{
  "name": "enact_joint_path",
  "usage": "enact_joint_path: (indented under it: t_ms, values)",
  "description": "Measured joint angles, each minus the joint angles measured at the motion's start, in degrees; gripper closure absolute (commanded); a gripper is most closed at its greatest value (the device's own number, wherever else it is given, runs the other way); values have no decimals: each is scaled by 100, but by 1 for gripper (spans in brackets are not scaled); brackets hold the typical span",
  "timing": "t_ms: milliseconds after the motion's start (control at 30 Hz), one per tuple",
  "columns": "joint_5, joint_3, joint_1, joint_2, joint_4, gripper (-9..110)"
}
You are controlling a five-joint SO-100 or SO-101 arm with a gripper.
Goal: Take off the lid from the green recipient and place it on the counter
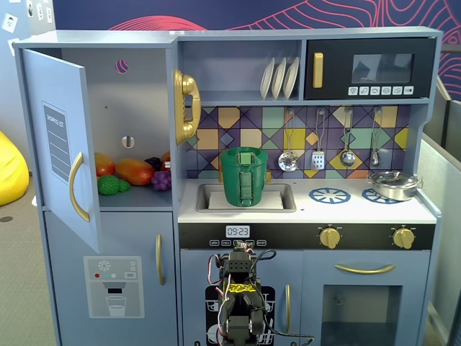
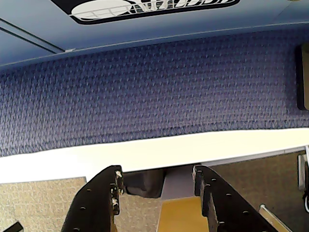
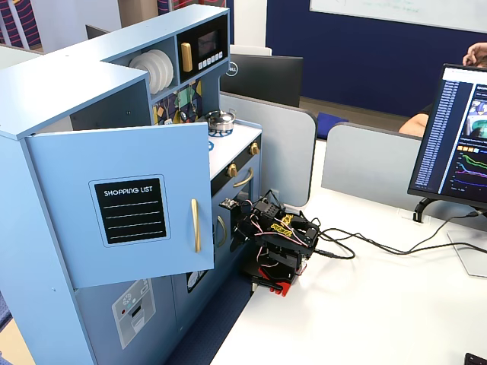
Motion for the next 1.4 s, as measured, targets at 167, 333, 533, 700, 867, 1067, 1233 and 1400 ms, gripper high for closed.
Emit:
enact_joint_path:
  t_ms: [167, 333, 533, 700, 867, 1067, 1233, 1400]
  values:
    - [-26, 0, 264, 0, 0, 101]
    - [-35, 0, 325, 0, 0, 101]
    - [-35, -53, 431, -9, -105, 101]
    - [-352, -1292, 650, -721, -1846, 89]
    - [-642, -3463, 791, -2171, -3797, 72]
    - [-967, -5678, 677, -3270, -4263, 67]
    - [-1099, -6513, 686, -3841, -4500, 66]
    - [-1134, -6688, 694, -4078, -4579, 66]
